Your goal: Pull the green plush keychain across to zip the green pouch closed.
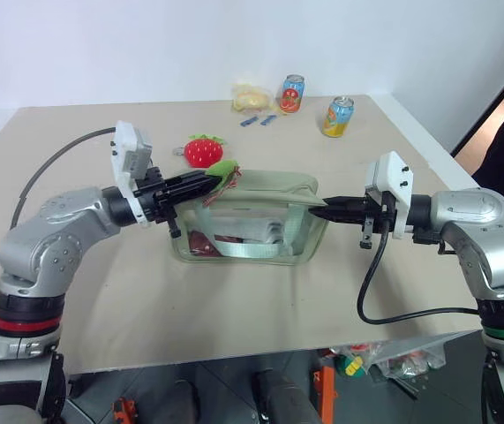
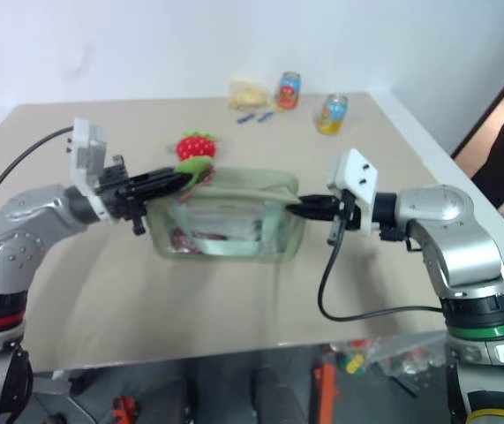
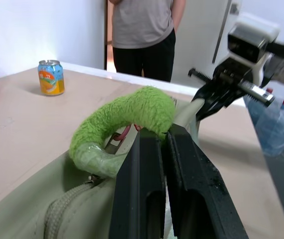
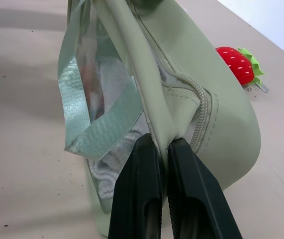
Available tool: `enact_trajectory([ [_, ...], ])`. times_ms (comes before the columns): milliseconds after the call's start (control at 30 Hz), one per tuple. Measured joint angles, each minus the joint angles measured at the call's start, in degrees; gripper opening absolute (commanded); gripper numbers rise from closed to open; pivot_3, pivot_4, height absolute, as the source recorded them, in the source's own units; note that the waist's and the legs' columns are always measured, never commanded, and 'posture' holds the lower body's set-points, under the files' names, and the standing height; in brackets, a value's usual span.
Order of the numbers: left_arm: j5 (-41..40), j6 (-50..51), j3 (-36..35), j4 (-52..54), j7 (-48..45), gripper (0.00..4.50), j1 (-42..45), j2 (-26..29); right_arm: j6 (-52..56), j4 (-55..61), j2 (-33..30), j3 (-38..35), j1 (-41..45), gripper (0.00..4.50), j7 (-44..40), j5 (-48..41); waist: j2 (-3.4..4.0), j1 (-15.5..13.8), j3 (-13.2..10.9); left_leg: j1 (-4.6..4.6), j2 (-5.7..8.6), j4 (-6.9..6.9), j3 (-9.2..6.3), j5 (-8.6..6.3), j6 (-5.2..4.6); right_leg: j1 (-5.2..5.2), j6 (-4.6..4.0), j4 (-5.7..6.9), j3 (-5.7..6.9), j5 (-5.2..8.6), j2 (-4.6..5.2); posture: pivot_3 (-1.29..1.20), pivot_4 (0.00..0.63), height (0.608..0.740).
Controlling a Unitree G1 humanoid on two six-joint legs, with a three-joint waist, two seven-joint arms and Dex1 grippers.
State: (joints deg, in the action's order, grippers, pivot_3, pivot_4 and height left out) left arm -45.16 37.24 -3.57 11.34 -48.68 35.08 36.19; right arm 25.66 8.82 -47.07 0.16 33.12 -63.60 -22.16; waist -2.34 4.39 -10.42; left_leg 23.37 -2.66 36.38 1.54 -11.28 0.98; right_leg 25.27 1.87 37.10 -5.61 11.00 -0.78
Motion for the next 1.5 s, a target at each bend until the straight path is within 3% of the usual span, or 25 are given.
enact_trajectory([
  [100, 2.5, -0.4, 1.7, -1.0, -1.9, 0.06, 0.1, 0.8, 0.0, 0.1, 0.0, 0.0, -0.3, 0.0, 0.2, 0.0, 0.0, 0.0, 0.0, 0.0, 0.01, 0.0, 0.01, 0.0, 0.0, 0.0, 0.01, 0.0, -0.01, 0.0, 0.01, 0.0, 0.15, 0.74],
  [233, 3.7, -0.7, 1.8, -1.3, -4.5, 1.16, 0.1, 2.6, -0.4, 0.3, 0.0, 0.0, -0.7, 0.0, 0.4, 0.0, 0.0, 0.0, 0.0, -0.01, -0.01, 0.0, 0.0, 0.0, 0.0, 0.01, 0.01, 0.0, 0.01, 0.0, 0.0, 0.0, 0.15, 0.74],
  [367, 2.5, 1.6, -0.1, -1.2, -5.9, 2.75, 0.1, 5.7, -1.0, 0.2, 0.0, 0.0, -0.7, 0.0, 0.3, 0.1, 0.0, 0.0, 0.0, -0.01, -0.02, 0.01, 0.0, 0.0, 0.0, 0.02, 0.01, 0.01, 0.01, 0.0, 0.0, 0.0, 0.15, 0.74],
  [533, 1.4, 3.7, -5.3, 0.1, -5.9, 4.3, -3.3, 10.1, -1.9, -0.4, 0.2, 0.3, -0.6, 0.0, 0.1, 0.4, 0.0, 0.2, 0.0, -0.02, -0.03, -0.02, 0.01, -0.01, -0.01, 0.03, 0.01, 0.0, 0.01, 0.01, 0.01, 0.0, 0.15, 0.74],
  [767, 2.9, 1.3, -10.1, 3.6, 0.6, 4.3, -13.4, 6.2, -3.0, -2.4, 0.7, 1.3, 1.0, 0.0, -0.3, 1.2, -0.01, 0.1, 0.0, -0.01, -0.04, 0.04, 0.02, 0.0, 0.01, 0.0, 0.01, 0.0, 0.03, 0.01, 0.03, 0.0, 0.15, 0.74],
  [1133, 9.0, -3.7, -6.3, 4.0, 3.1, 0.78, -17.4, 2.2, -3.2, -3.5, 1.1, 1.7, 1.6, 0.0, -1.2, 1.4, -0.01, 0.1, 0.0, -0.05, -0.05, 0.04, 0.03, 0.01, 0.01, 0.0, 0.0, 0.02, 0.02, -0.01, 0.01, 0.0, 0.15, 0.74],
  [1167, 9.2, -3.8, -6.1, 4.0, 3.1, 0.36, -17.3, 1.9, -1.8, -3.4, 0.9, 1.6, 1.6, 0.56, -1.5, 0.7, -0.01, 0.1, 0.0, -0.05, -0.05, 0.03, 0.03, 0.01, 0.01, 0.0, 0.0, 0.02, 0.02, -0.01, 0.01, 0.0, 0.15, 0.74],
  [1200, 9.4, -4.0, -5.9, 3.8, 3.1, 0.06, -17.2, 1.7, -0.3, -3.2, 0.6, 1.5, 1.6, 0.76, -1.6, -0.2, -0.01, 0.1, 0.0, -0.05, -0.05, 0.03, 0.03, 0.01, 0.01, 0.0, 0.0, 0.02, 0.02, -0.01, 0.01, 0.0, 0.15, 0.74],
  [1467, 10.3, -4.8, -4.7, 2.5, 2.1, 0.0, -14.6, 0.5, 4.7, 1.8, -2.9, 1.5, 1.4, 3.4, -2.9, -1.9, -0.01, -0.1, 0.0, 0.03, -0.01, 0.03, 0.03, 0.0, 0.01, 0.03, 0.03, 0.0, 0.01, 0.0, 0.05, 0.0, 0.15, 0.74],
  [1500, 10.3, -4.8, -4.6, 2.4, 1.8, 0.0, -14.3, 0.5, 4.9, 3.4, -4.2, 1.5, 1.4, 3.92, -3.4, -1.8, -0.01, -0.1, 0.0, 0.04, 0.0, 0.03, 0.03, -0.01, 0.03, 0.03, 0.05, 0.0, 0.02, 0.01, 0.05, 0.0, 0.15, 0.74],
])
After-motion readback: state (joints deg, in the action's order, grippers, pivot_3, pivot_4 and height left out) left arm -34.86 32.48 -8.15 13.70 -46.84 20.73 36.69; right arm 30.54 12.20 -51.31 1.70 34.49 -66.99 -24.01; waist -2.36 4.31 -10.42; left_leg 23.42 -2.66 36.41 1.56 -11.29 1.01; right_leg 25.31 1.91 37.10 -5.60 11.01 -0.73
